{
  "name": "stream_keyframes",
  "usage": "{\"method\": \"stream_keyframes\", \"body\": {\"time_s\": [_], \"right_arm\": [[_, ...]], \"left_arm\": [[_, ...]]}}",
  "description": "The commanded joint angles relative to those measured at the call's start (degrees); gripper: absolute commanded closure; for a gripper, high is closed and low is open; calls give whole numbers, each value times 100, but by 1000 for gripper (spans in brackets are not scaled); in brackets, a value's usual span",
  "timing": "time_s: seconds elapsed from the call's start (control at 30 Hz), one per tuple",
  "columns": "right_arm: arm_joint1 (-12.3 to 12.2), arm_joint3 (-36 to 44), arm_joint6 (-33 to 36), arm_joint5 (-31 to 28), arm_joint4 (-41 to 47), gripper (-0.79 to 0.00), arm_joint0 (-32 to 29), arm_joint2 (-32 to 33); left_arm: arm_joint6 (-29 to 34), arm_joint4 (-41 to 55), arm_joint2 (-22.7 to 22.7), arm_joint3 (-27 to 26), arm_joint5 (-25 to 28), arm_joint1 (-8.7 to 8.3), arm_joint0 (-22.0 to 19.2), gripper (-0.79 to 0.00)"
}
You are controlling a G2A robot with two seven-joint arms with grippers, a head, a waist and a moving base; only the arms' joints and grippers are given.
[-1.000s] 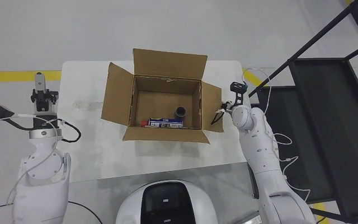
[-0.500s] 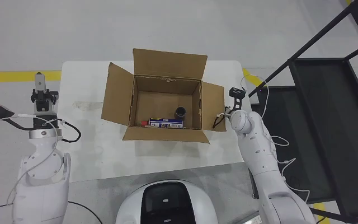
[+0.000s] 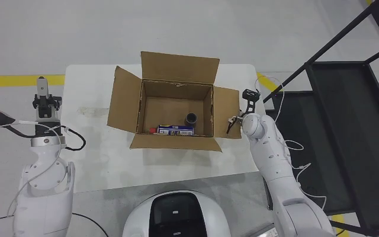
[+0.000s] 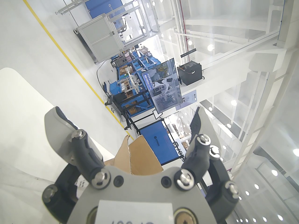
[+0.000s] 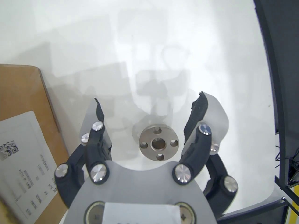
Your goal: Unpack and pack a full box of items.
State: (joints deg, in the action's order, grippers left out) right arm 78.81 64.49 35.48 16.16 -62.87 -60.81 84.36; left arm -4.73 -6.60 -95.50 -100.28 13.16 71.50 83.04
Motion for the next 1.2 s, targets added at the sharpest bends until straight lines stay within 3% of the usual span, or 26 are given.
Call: {"method": "stream_keyframes", "body": {"time_s": [0.0,0.43,0.6,0.7,0.93,1.17], "right_arm": [[-13,174,-132,49,-167,-785,-71,-10],[-82,1775,-47,511,-311,-785,-644,302],[-60,2362,144,232,23,-785,-905,137],[-57,2736,-128,229,-262,-785,-1088,-28],[2,2949,-957,1073,-609,-785,-958,-106],[16,3440,-1108,878,-533,-785,-979,-144]], "left_arm": [[0,0,0,0,0,0,0,-785],[0,0,0,0,0,0,0,-785],[0,0,0,0,0,0,0,-785],[0,0,0,0,0,0,0,-785],[0,0,0,0,0,0,0,-785],[0,0,0,0,0,0,0,-785]]}}
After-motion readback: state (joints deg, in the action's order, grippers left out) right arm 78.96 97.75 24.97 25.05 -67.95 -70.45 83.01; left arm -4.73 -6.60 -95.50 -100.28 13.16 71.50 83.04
